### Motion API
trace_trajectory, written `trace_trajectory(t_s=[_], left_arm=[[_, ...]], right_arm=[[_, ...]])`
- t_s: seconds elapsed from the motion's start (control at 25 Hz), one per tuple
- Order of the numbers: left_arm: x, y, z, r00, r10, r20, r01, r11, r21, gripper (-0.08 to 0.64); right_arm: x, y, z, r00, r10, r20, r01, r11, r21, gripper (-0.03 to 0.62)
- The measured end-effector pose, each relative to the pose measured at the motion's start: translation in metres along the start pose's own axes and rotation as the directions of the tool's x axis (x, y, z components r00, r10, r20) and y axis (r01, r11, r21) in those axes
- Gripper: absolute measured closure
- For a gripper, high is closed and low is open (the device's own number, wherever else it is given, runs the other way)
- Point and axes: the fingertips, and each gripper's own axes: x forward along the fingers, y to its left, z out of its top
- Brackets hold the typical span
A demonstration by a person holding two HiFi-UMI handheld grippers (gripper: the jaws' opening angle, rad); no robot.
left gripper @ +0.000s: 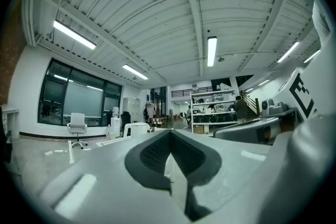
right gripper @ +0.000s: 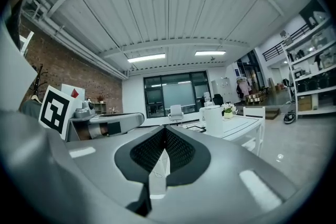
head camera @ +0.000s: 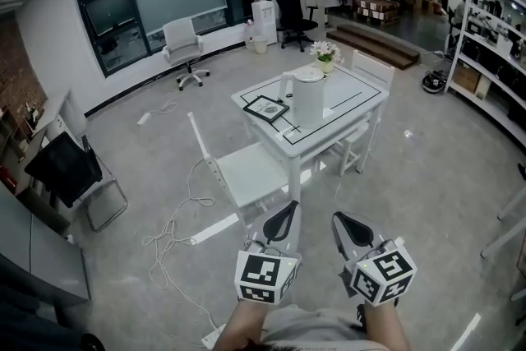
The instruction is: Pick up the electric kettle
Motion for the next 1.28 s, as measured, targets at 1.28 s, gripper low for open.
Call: trace_trajectory(t_s=[1.28], left_arm=[[0.248,0.122,-0.01,0.996,0.061,-0.058,-0.06,0.998,0.029,0.56]], right_arm=[[0.208,-0.197,0.047,0.998,0.039,-0.039,-0.038,0.998,0.043,0.566]])
